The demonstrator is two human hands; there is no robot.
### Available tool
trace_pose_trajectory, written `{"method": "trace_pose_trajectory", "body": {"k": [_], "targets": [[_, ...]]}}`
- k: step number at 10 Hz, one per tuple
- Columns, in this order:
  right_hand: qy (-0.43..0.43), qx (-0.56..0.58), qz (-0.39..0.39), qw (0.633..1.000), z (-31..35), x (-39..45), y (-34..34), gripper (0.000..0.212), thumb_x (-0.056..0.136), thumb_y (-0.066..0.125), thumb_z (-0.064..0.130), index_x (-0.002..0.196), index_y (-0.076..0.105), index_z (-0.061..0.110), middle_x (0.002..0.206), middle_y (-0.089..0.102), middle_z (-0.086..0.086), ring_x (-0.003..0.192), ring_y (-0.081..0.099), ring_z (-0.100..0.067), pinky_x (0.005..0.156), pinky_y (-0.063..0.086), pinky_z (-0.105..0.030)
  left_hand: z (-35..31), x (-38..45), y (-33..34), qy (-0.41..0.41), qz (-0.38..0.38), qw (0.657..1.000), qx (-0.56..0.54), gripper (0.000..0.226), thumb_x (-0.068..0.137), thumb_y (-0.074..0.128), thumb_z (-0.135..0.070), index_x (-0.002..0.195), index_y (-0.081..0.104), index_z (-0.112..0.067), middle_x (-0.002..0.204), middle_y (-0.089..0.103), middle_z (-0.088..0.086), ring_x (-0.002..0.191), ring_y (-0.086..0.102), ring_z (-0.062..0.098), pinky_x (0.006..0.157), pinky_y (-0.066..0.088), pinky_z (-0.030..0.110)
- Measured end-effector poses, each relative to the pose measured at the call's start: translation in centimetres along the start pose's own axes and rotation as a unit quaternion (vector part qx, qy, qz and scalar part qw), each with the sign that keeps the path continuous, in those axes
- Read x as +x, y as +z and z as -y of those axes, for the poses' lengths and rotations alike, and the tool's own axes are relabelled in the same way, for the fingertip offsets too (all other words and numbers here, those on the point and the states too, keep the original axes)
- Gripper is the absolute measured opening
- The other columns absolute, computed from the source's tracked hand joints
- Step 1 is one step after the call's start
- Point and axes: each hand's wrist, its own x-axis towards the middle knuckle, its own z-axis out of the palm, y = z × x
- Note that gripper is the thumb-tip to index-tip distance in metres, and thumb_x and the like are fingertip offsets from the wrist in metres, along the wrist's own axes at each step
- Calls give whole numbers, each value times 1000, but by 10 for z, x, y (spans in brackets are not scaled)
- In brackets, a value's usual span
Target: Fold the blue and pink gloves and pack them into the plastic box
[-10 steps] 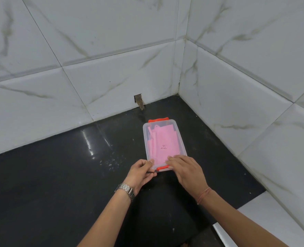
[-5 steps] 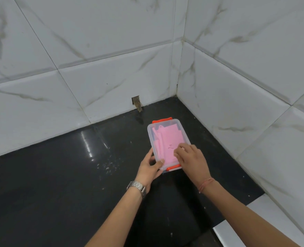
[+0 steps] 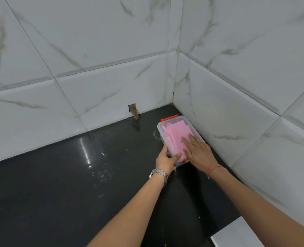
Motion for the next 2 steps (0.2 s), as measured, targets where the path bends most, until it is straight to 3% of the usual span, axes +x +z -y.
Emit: {"method": "trace_pose_trajectory", "body": {"k": [1,2], "targets": [[7,-9,4,1000,5,6,1,58,101,23,45,154,8,28,163,7,-2,149,7,-19,121,11,-38,8,-5,-22,36,10,992,123,79,89,61,-41,152,15,-29,141,46,8,127,49,28,103,45,44],[-10,-10,2,1000,24,13,0,62,100,25,48,154,5,24,163,4,-3,149,5,-20,119,11,-39,9,-13,-61,70,-66,952,289,80,92,54,-47,154,8,-24,156,27,8,139,32,28,111,33,43]]}}
